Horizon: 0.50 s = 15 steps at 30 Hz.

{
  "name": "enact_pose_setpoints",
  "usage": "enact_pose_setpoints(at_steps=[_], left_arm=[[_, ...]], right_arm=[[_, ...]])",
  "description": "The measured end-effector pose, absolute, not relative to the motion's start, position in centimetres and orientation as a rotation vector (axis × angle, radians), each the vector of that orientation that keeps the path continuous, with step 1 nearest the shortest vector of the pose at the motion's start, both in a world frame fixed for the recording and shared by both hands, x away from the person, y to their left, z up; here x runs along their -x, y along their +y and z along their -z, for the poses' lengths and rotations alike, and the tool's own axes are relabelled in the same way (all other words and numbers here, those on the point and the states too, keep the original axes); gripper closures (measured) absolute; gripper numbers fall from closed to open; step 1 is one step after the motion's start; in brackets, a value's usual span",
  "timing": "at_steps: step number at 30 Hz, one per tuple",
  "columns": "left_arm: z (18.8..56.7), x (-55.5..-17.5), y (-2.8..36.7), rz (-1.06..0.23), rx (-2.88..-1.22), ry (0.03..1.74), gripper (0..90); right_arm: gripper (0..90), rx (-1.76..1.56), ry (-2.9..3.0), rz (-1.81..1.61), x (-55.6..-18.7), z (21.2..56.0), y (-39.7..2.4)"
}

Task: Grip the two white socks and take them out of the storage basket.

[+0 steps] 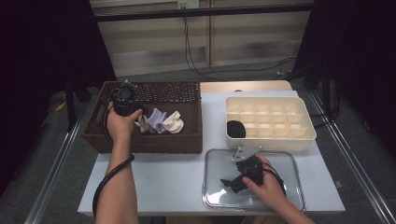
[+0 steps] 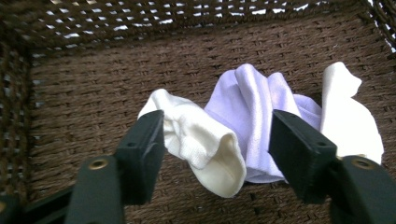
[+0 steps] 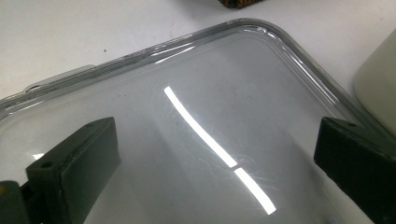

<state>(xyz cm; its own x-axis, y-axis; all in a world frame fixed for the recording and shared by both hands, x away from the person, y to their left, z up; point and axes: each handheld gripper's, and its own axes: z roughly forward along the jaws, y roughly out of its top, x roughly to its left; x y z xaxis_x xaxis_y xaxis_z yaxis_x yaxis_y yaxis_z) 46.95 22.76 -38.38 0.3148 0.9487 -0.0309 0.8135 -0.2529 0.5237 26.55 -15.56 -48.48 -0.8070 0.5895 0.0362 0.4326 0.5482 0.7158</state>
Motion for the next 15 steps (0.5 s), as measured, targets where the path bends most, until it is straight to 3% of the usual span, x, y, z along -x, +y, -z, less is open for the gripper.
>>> enact_pose_setpoints(at_steps=[9, 13, 15], left_arm=[[39.15, -47.74, 22.44, -0.386, -2.157, 1.638, 43.0], [39.23, -47.85, 22.63, -0.362, -2.141, 1.664, 47.7], [39.30, -47.90, 22.58, -0.345, -2.154, 1.664, 54.2]], right_arm=[[0.0, -0.864, 2.576, -1.104, -26.56, 48.48, -15.56], [0.0, -0.864, 2.576, -1.104, -26.56, 48.47, -15.57], [0.0, -0.864, 2.578, -1.104, -26.56, 48.47, -15.57]])
